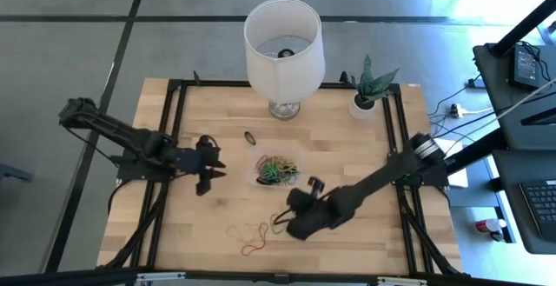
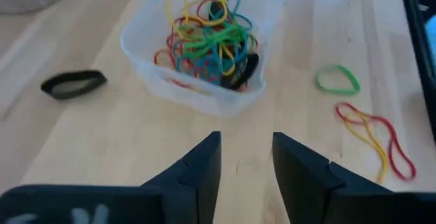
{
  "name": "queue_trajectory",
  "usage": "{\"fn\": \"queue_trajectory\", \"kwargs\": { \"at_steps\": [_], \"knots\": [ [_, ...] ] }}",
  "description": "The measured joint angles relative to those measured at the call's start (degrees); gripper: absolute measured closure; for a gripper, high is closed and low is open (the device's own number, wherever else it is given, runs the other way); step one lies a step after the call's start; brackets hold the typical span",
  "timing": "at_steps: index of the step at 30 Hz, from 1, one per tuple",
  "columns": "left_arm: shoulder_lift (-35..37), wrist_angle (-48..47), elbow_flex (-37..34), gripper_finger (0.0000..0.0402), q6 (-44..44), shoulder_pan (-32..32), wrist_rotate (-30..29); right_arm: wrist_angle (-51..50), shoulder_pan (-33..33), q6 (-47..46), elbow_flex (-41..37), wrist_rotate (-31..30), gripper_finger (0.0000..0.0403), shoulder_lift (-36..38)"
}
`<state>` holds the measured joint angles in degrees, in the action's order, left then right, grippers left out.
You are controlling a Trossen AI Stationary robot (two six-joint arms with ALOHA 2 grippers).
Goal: Pick and place rubber bands into bin
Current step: Put the green rubber band into the container
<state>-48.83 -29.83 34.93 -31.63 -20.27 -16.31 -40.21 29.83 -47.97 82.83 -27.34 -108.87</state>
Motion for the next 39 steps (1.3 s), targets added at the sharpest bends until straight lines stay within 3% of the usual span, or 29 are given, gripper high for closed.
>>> {"fn": "queue_trajectory", "kwargs": {
  "at_steps": [5,11,19,23,29,34,39],
  "knots": [
    [5.4,-0.8,-3.5,0.0272,-0.6,-1.9,1.5,0.8,2.2,-9.8,6.2,0.3,0.0341,-8.4],
    [6.9,-0.7,-4.1,0.0272,0.3,-3.1,3.9,2.1,4.0,-17.8,8.4,0.6,0.0289,-14.2],
    [6.8,-0.8,-4.1,0.0272,0.8,-3.5,5.2,5.3,3.6,-19.0,8.6,-1.9,0.0257,-20.0],
    [6.8,-0.8,-4.1,0.0272,0.7,-3.5,7.1,5.4,3.5,-19.3,8.8,-2.4,0.0281,-21.4],
    [6.8,-1.0,-4.1,0.0272,-0.6,-3.5,7.4,5.2,3.3,-19.0,8.7,-1.2,0.0389,-20.6],
    [6.8,-1.0,-4.1,0.0272,-0.8,-3.5,5.6,-0.9,3.4,-14.1,11.0,1.5,0.0396,-16.2],
    [6.8,-0.8,-4.1,0.0272,-0.8,-3.5,2.1,-4.4,2.9,-4.5,12.6,-3.5,0.0399,-7.6]
  ]
}}
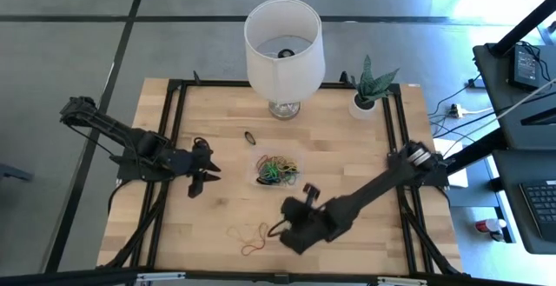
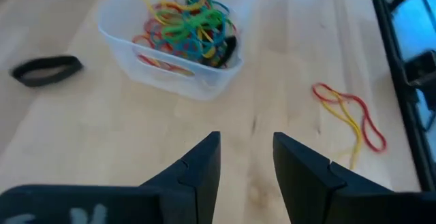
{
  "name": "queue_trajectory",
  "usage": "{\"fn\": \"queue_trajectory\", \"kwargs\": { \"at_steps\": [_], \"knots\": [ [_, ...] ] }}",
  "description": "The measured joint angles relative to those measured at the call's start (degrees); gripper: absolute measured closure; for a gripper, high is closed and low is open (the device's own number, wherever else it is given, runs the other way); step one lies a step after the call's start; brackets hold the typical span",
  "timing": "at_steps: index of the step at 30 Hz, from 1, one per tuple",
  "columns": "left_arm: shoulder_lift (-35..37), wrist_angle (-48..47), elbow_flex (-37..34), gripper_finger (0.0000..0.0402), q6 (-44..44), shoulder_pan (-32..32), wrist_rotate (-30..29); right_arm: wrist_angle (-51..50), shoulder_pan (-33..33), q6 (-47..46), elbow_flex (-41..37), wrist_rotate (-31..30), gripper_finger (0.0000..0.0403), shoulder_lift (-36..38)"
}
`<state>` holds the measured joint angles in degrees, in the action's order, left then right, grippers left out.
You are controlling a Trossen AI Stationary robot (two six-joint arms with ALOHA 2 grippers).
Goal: Pick and place rubber bands into bin
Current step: Put the green rubber band into the container
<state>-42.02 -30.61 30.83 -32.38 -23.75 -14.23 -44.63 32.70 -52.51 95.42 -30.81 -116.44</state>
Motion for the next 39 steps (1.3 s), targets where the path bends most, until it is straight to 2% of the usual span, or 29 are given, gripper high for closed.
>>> {"fn": "queue_trajectory", "kwargs": {
  "at_steps": [4,8,10,14,16,21,27,39],
  "knots": [
    [0.0,1.0,0.0,0.0272,0.0,0.0,-4.0,-4.1,-3.2,7.7,0.0,-4.7,0.0401,5.7],
    [0.0,2.3,0.0,0.0272,0.1,0.0,-7.9,-5.3,-9.3,18.3,0.0,-2.8,0.0401,7.9],
    [0.0,3.7,0.0,0.0272,0.0,0.0,-9.2,-4.2,-12.8,24.9,-0.1,0.8,0.0401,7.8],
    [0.0,6.5,0.1,0.0272,0.4,0.0,-11.7,1.7,-19.4,35.5,0.0,11.6,0.0402,5.6],
    [0.0,6.9,0.1,0.0272,1.8,0.0,-12.8,2.7,-21.6,39.2,-0.1,14.3,0.0402,3.8],
    [0.0,6.9,0.1,0.0272,1.7,0.0,-12.9,2.3,-24.6,43.5,-0.1,17.0,0.0401,0.9],
    [0.0,6.9,0.1,0.0272,1.6,0.0,-12.9,0.9,-25.2,49.9,-0.1,18.1,0.0388,0.2],
    [0.0,6.9,0.1,0.0272,-0.9,0.0,-12.8,4.0,-26.9,50.0,-8.8,21.5,0.0363,0.1]
  ]
}}
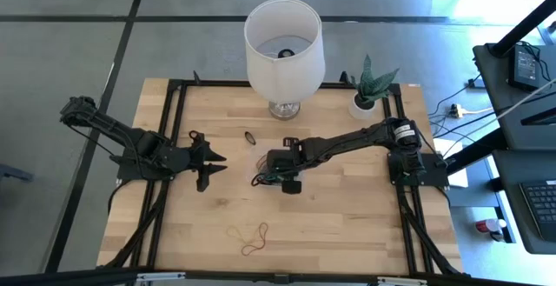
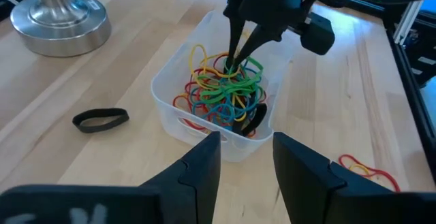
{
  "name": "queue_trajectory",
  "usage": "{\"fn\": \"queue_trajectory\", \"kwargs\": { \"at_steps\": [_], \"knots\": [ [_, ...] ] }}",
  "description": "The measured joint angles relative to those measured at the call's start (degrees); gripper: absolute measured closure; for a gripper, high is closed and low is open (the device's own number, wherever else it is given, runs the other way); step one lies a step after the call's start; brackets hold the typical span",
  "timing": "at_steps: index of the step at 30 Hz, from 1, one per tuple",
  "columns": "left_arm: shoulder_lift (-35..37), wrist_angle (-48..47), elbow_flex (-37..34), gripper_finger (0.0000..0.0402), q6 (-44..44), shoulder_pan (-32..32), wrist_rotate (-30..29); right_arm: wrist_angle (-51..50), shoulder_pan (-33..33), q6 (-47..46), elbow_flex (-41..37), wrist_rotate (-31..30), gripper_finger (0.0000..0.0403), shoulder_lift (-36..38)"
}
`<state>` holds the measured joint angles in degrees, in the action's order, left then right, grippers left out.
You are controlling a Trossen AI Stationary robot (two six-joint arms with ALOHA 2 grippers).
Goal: Pick and place rubber bands into bin
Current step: Put the green rubber band into the container, then put the black rubber band into the container
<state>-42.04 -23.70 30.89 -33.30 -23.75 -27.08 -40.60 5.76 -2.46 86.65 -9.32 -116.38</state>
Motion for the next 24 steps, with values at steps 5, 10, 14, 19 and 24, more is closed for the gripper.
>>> {"fn": "queue_trajectory", "kwargs": {
  "at_steps": [5,10,14,19,24],
  "knots": [
    [0.0,0.0,0.0,0.0272,-0.5,0.0,0.0,0.0,0.0,0.0,0.0,0.0,0.0328,0.0],
    [0.0,0.0,0.0,0.0272,-2.0,0.0,0.1,-0.9,0.0,0.0,0.0,0.0,0.0284,1.1],
    [0.0,0.0,0.0,0.0272,-2.1,0.0,0.1,-0.7,0.0,0.4,0.0,0.0,0.0250,2.6],
    [-0.2,0.0,0.0,0.0272,-2.1,0.4,-1.6,-0.7,-0.1,3.0,0.0,1.9,0.0219,6.5],
    [-1.1,0.0,0.0,0.0272,-5.0,3.1,-5.8,0.8,-1.1,1.1,0.1,7.1,0.0224,10.8]
  ]
}}
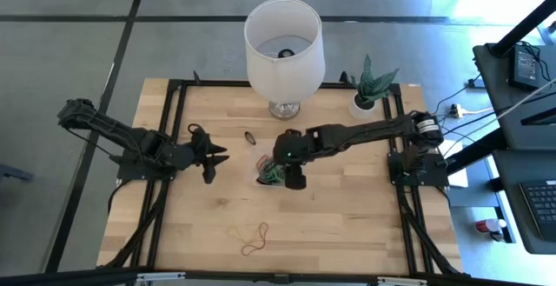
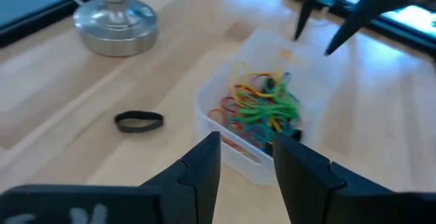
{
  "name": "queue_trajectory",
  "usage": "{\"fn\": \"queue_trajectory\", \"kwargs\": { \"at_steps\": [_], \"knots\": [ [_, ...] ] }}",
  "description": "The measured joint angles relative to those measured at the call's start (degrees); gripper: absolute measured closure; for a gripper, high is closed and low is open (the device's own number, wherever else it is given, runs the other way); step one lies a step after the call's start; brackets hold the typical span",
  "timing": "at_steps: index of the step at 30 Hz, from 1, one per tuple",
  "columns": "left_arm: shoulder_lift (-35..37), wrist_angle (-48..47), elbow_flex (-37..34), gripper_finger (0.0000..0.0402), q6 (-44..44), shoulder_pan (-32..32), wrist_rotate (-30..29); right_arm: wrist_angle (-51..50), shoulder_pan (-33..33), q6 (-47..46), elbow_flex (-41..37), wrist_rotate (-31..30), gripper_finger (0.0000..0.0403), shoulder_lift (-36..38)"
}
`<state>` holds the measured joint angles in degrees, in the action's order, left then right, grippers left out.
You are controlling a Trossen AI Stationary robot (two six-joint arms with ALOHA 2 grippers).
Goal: Pick and place rubber bands into bin
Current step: Put the black rubber band into the container
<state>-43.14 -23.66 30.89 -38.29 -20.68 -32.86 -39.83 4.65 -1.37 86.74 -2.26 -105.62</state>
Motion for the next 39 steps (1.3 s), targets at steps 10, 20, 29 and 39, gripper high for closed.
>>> {"fn": "queue_trajectory", "kwargs": {
  "at_steps": [10,20,29,39],
  "knots": [
    [-0.6,0.0,0.0,0.0272,6.5,16.9,11.0,-6.6,-1.8,-11.7,0.0,-0.8,0.0244,5.2],
    [-11.6,0.4,0.0,0.0272,30.7,38.3,34.9,-11.6,-0.2,-27.2,0.0,-4.5,0.0245,8.1],
    [-28.4,3.0,4.2,0.0272,48.9,47.1,41.2,-15.7,8.3,-43.9,0.0,-16.1,0.0245,9.1],
    [-43.0,3.0,13.0,0.0272,68.4,47.8,37.5,-17.3,17.8,-63.0,0.0,-26.7,0.0245,9.1]
  ]
}}
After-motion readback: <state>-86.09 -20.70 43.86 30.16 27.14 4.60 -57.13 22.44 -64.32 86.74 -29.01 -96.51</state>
